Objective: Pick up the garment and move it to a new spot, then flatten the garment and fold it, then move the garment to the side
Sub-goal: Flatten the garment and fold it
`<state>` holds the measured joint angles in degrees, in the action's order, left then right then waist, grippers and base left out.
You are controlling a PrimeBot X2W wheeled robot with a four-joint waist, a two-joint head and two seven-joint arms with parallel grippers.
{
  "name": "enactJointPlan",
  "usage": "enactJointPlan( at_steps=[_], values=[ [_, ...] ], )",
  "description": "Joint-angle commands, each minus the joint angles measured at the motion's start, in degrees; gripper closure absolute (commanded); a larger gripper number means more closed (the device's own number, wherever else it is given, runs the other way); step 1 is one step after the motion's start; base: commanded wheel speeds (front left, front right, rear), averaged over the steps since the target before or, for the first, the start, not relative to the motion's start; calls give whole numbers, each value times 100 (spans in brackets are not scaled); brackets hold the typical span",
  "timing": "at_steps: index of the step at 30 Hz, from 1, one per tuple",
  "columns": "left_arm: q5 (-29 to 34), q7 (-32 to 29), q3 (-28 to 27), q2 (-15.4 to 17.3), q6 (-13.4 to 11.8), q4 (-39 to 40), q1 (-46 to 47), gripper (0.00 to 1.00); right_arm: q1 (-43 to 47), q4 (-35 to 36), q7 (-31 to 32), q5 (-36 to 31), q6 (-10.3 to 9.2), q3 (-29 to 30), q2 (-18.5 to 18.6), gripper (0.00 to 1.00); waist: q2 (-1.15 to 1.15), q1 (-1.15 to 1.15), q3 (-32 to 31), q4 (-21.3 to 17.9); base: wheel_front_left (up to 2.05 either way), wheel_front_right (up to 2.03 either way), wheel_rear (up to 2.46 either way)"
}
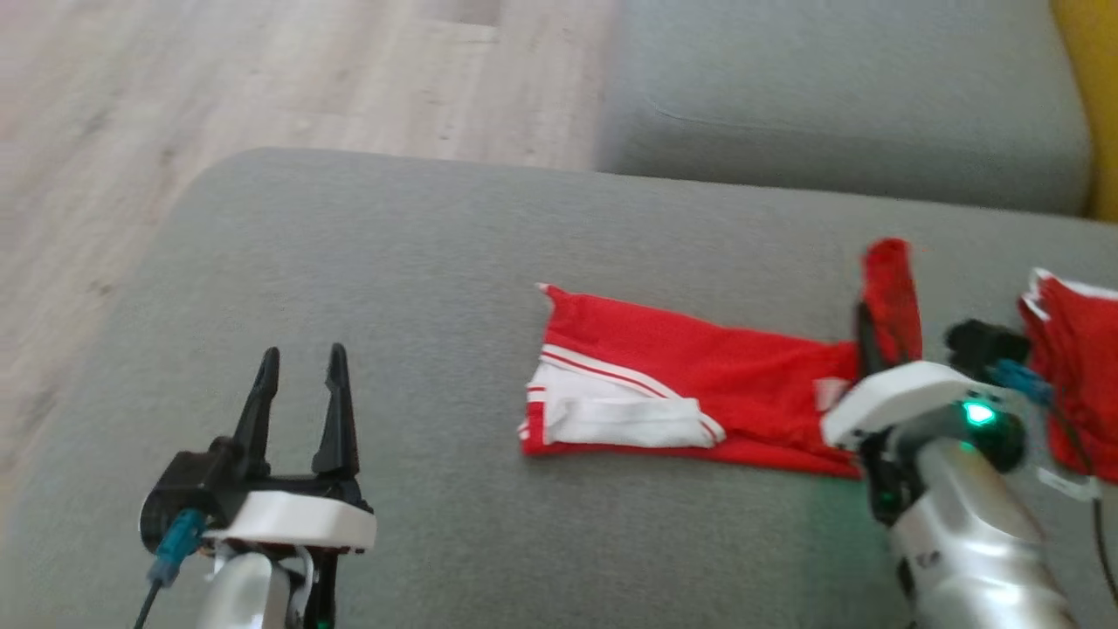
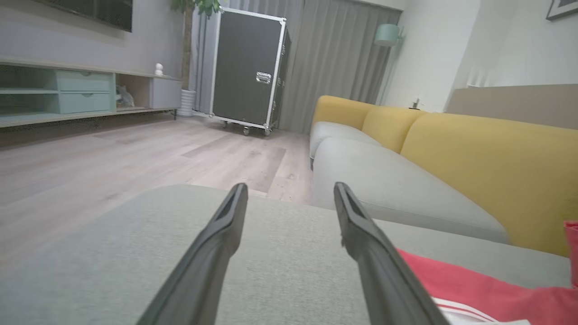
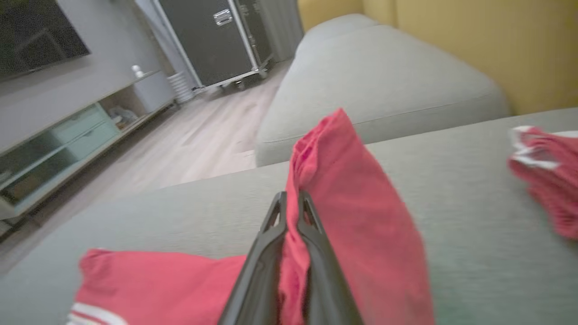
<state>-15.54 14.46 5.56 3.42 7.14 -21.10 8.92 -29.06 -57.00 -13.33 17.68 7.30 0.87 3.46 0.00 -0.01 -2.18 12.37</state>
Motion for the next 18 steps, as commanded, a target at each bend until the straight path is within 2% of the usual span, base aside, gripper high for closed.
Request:
enactJointPlan(
  at_steps=[1,4,8,13,18],
  values=[
    [-24,53,-204,113,22,152,189,0,-221,308,18,415,19,-529,-56,100,0,1,-134,279,0,0,0],
    [-175,53,-91,140,29,129,207,0,-99,560,56,1131,19,-1341,-56,100,0,1,-183,530,0,0,0],
    [-214,53,18,197,32,103,237,0,-60,742,31,1831,19,-2130,-57,100,0,1,-176,861,0,0,0],
    [-336,53,217,215,33,71,315,0,-142,638,-57,2317,19,-2902,-57,100,0,1,-77,1238,0,0,0],
    [-441,53,370,250,34,108,403,0,-306,347,-112,2647,19,-3394,-57,100,0,1,76,1487,0,0,0]
  ],
)
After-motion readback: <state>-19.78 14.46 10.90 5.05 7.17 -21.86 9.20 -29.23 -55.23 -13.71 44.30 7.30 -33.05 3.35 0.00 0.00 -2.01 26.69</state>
